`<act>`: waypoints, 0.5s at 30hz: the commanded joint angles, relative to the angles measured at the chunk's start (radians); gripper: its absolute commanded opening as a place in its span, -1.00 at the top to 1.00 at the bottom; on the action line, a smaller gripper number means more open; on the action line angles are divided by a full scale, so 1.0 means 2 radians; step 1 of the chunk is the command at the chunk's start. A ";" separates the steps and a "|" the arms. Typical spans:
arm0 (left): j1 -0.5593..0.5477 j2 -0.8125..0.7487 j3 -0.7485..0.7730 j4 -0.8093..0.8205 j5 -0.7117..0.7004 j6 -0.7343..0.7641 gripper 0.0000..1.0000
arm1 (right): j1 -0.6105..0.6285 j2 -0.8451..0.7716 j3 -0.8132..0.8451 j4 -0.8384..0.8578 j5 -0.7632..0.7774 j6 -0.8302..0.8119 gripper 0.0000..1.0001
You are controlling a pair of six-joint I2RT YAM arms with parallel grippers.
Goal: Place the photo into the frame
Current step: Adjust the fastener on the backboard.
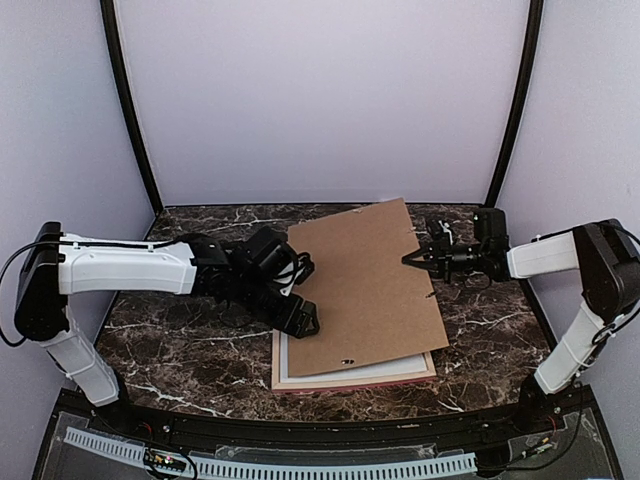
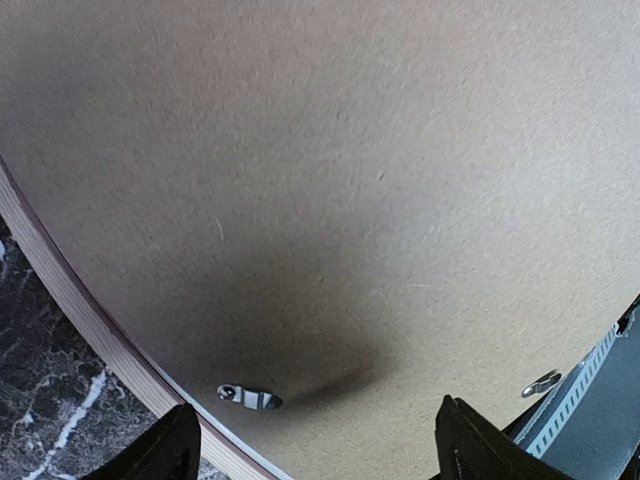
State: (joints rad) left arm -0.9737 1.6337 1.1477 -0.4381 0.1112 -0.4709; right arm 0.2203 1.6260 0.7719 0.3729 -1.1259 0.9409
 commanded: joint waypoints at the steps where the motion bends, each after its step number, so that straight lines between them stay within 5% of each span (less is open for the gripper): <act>1: 0.000 -0.031 0.037 -0.036 -0.046 0.017 -0.70 | -0.002 0.015 0.015 0.019 -0.024 -0.011 1.00; 15: 0.079 -0.078 0.047 -0.019 -0.069 0.004 -0.73 | -0.002 0.067 0.025 0.026 -0.031 -0.020 1.00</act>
State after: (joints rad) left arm -0.8543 1.5299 1.2457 -0.4808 -0.0059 -0.4530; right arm 0.2199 1.7477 0.7891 0.3592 -1.1275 0.9123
